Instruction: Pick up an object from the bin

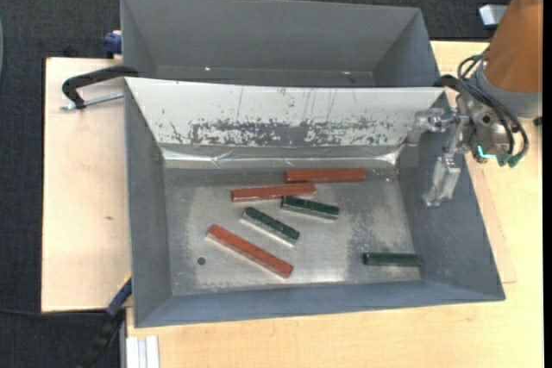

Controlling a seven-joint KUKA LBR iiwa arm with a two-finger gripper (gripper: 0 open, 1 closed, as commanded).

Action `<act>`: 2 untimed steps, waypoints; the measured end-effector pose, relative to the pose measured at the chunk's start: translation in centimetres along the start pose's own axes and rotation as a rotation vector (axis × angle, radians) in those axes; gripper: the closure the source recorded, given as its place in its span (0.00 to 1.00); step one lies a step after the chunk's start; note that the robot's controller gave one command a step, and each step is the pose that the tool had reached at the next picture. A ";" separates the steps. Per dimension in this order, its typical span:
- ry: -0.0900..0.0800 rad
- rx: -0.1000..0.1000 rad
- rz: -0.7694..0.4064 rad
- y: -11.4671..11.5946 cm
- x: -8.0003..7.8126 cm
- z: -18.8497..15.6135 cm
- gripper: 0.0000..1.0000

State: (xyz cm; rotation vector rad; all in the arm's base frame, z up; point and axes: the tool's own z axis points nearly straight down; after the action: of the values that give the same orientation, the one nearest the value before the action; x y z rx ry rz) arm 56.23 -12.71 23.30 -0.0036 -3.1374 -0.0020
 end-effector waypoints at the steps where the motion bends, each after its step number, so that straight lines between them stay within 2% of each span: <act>1: -0.008 0.001 -0.002 0.1 -0.2 -0.4 0.00; 2: 0.000 -0.001 -0.050 -1.1 5.3 14.9 1.00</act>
Offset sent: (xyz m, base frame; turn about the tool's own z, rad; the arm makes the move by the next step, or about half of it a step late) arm -0.0524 -0.0110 -0.1459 -0.0520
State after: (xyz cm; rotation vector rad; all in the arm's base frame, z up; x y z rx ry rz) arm 50.87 -13.76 8.39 0.0748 -3.1361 -0.0031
